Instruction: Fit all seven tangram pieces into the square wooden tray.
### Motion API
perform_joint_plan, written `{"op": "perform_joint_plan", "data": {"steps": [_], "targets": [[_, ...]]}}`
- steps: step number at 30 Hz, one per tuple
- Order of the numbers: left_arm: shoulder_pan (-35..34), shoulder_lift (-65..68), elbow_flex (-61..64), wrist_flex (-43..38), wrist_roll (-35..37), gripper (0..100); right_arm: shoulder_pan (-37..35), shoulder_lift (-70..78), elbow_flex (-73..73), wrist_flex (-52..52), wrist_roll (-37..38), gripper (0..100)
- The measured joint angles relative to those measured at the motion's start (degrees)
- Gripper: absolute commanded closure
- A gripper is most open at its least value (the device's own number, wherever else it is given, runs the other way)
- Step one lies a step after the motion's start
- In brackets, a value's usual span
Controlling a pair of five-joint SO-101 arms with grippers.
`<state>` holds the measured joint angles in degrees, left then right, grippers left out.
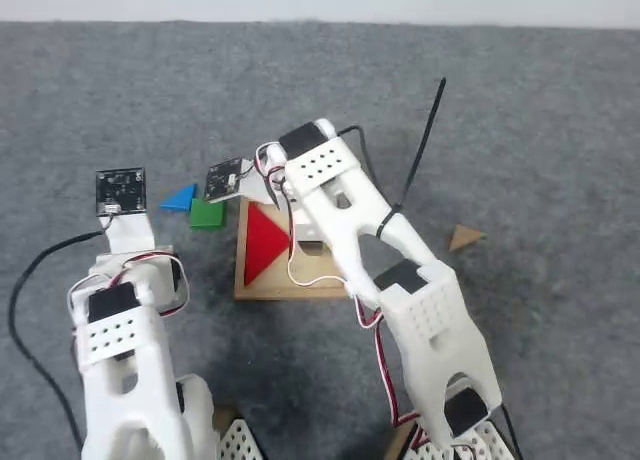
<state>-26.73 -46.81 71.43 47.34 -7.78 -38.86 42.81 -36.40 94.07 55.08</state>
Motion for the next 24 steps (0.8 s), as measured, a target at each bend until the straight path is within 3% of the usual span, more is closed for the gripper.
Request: {"op": "perform_joint_plan", "data": {"steps": [7,24], "targets": [[0.0,0.0,0.0,0.0,0.0,92,-2.3,5.5,-5.0,-0.1,0.0,86.5],[1.6,0.0,0.0,0.0,-0.1,92,-2.3,11.3,-16.6,0.1,0.0,66.0]]}}
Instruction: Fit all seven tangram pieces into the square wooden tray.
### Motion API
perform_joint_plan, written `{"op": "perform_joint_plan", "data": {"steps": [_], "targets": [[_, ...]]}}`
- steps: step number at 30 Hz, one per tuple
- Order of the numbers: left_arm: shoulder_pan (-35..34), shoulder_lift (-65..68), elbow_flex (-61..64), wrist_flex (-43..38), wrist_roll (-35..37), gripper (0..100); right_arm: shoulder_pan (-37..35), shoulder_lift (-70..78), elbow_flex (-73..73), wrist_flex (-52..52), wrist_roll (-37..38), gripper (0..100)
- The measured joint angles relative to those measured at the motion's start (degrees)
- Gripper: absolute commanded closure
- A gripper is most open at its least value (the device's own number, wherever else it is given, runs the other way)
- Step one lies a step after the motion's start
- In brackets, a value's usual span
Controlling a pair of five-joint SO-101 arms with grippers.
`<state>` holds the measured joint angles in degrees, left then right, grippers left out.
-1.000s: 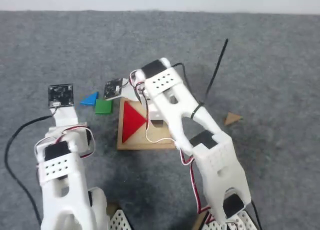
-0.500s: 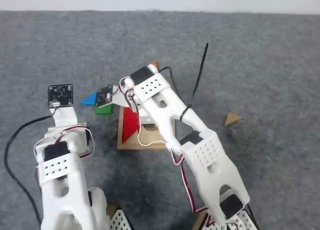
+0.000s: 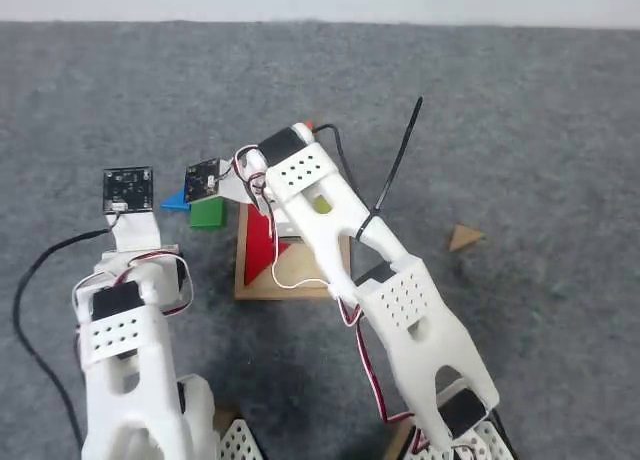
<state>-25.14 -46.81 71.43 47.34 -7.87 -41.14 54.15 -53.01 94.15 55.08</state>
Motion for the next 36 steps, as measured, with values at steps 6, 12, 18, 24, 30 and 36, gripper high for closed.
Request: {"op": "perform_joint_plan", "data": {"steps": [6,12,18,24,30,36], "targets": [[0.0,0.0,0.0,0.0,0.0,92,0.0,0.0,0.0,1.9,0.0,65.2],[0.0,0.0,0.0,0.0,0.0,92,0.0,0.0,0.0,2.6,-0.1,68.5],[0.0,0.0,0.0,0.0,0.0,92,0.0,-2.7,0.0,4.2,-2.8,88.9],[0.0,0.0,0.0,0.0,0.0,92,1.1,-4.0,0.0,-0.6,-12.8,92.5],[0.0,0.0,0.0,0.0,0.0,92,1.8,-4.0,0.0,-3.6,-22.1,92.7],[0.0,0.0,0.0,0.0,0.0,92,3.1,-2.5,-0.3,-9.2,-30.2,96.9]]}}
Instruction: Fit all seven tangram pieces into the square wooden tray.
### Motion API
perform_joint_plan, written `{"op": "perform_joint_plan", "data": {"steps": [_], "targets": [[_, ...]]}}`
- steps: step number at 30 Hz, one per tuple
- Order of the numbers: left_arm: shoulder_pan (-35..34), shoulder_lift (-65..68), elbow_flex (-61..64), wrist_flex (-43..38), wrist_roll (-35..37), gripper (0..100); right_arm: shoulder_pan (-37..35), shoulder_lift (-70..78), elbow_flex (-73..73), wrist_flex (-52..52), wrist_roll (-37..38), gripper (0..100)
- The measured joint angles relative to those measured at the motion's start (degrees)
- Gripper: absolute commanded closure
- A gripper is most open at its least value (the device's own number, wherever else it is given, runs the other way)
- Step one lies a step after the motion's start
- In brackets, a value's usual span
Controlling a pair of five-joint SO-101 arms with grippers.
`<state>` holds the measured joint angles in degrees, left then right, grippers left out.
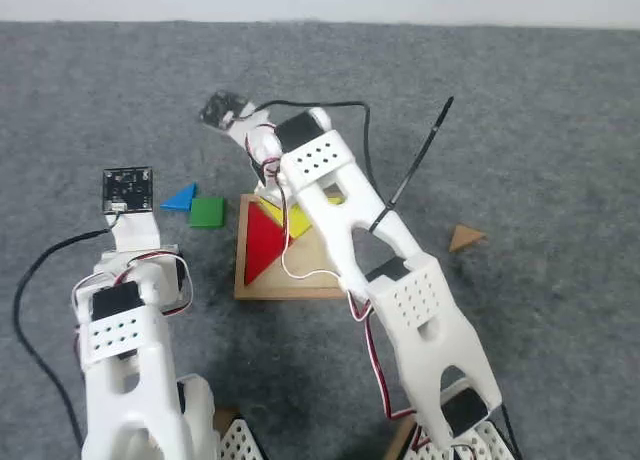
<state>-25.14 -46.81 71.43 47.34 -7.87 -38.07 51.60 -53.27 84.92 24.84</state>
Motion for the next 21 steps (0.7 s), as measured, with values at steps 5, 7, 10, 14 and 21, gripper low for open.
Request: {"op": "perform_joint_plan", "data": {"steps": [5,7,10,14,21], "targets": [[0.0,0.0,0.0,0.0,0.0,92,-0.1,2.9,-0.6,-0.4,-0.5,97.1],[0.0,0.0,0.0,0.0,0.0,92,-0.1,2.9,-0.6,-0.4,-0.5,97.1],[0.0,0.0,0.0,0.0,0.0,92,-0.1,2.9,-0.6,-0.4,-0.6,97.1],[0.0,0.0,0.0,0.0,0.0,92,-0.1,2.9,-0.6,0.3,-0.3,97.1],[0.0,0.0,0.0,0.0,0.0,92,-1.8,3.0,-0.6,3.5,0.4,97.0]]}}
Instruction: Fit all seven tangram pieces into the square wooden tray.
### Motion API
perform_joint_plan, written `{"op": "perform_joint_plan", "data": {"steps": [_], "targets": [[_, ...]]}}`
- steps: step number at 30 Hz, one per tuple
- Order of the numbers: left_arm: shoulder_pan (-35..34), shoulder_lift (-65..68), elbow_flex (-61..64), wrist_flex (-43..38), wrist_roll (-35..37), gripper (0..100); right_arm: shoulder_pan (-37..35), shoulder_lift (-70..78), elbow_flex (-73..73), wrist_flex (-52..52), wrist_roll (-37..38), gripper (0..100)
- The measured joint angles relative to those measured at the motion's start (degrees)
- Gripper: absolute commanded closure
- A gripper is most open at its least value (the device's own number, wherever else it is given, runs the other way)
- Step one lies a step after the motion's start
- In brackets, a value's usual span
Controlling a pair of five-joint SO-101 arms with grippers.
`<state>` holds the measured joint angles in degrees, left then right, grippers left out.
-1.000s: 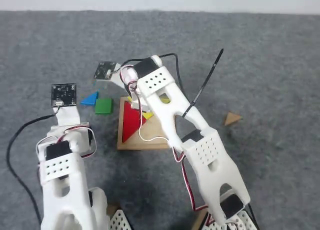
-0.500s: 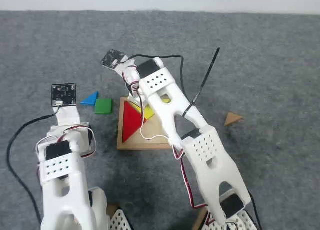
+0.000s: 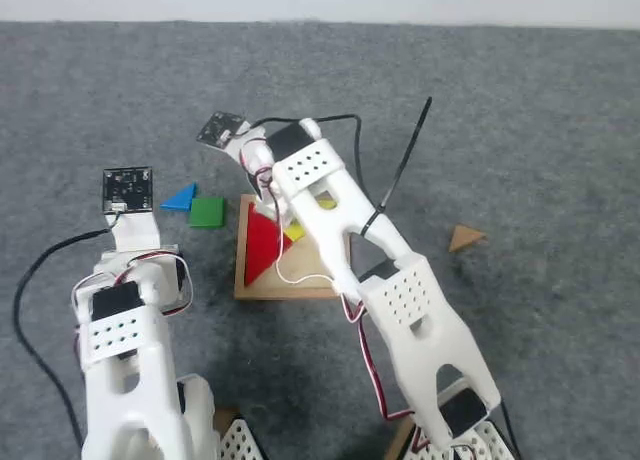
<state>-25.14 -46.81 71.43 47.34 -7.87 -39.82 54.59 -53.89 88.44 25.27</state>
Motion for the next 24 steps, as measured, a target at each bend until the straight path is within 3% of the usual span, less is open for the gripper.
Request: {"op": "perform_joint_plan", "data": {"steps": [13,19,24], "targets": [[0.0,0.0,0.0,0.0,0.0,92,0.0,-0.1,-4.8,2.6,1.1,97.2],[0.0,0.0,1.2,-0.2,0.0,92,4.6,-2.6,-13.4,11.7,1.0,98.0],[0.0,0.0,1.2,-0.5,0.0,91,8.8,-7.4,-14.9,12.1,-1.7,98.5]]}}
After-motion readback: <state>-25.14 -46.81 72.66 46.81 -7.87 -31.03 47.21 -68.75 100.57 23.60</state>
